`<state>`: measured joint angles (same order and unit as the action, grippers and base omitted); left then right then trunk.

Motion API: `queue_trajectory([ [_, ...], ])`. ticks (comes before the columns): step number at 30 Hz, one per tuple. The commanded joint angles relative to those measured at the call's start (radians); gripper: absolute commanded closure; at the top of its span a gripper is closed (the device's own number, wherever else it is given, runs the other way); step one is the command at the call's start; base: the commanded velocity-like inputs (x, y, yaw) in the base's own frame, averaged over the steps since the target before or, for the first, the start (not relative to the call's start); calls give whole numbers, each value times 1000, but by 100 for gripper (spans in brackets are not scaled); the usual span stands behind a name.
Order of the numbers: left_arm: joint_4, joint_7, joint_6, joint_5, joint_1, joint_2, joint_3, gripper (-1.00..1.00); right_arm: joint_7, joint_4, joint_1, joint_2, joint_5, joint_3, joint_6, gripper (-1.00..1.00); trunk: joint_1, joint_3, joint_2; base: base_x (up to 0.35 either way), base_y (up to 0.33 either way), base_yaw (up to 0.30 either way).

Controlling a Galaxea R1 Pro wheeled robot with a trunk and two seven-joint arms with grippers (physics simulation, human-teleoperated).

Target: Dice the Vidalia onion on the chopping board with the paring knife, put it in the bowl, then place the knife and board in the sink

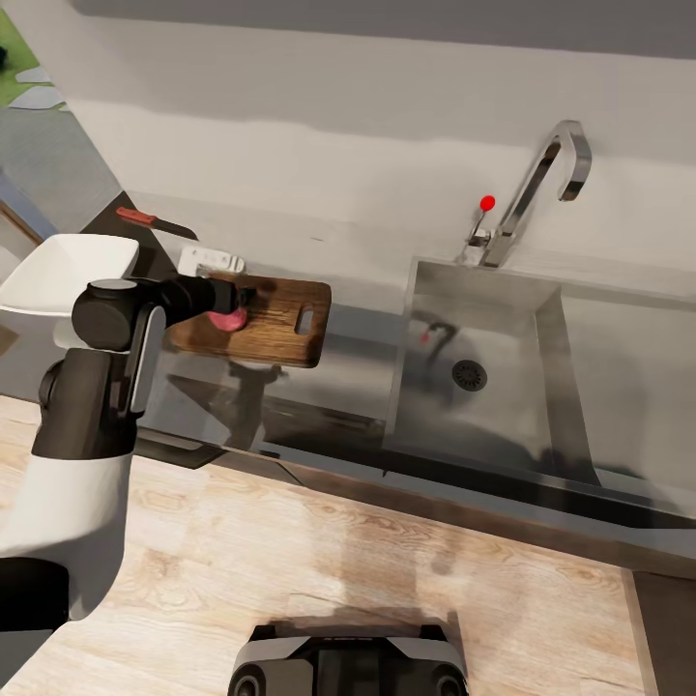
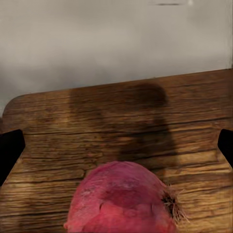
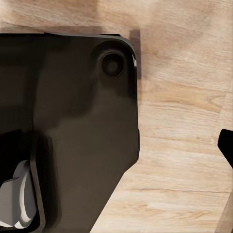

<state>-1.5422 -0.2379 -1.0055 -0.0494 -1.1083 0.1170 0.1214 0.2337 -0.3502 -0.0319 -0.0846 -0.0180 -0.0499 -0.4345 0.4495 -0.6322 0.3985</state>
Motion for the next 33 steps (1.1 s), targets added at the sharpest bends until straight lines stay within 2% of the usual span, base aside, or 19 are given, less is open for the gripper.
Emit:
queue_trajectory([
  [1,-4,-5,-4,-6,-1,1,0,-100,9,0,0,0,-2,-5,-1,-100,1,-1,1,0,0,0],
  [7,-8,-4,-5,-6,-1,4,-17,-100,9,0,0,0,-2,-5,-1,-100,1,-1,1,0,0,0],
  [15,-9,-4,-5,-5,-1,4,-20,-100,9,0,0,0,-2,-5,-1,-100,1,-1,1,-25,0,0],
  [33,-9,-4,-7,-4,-1,5,-20,-100,9,0,0,0,-3,-5,-1,-100,1,-1,1,-309,0,0],
])
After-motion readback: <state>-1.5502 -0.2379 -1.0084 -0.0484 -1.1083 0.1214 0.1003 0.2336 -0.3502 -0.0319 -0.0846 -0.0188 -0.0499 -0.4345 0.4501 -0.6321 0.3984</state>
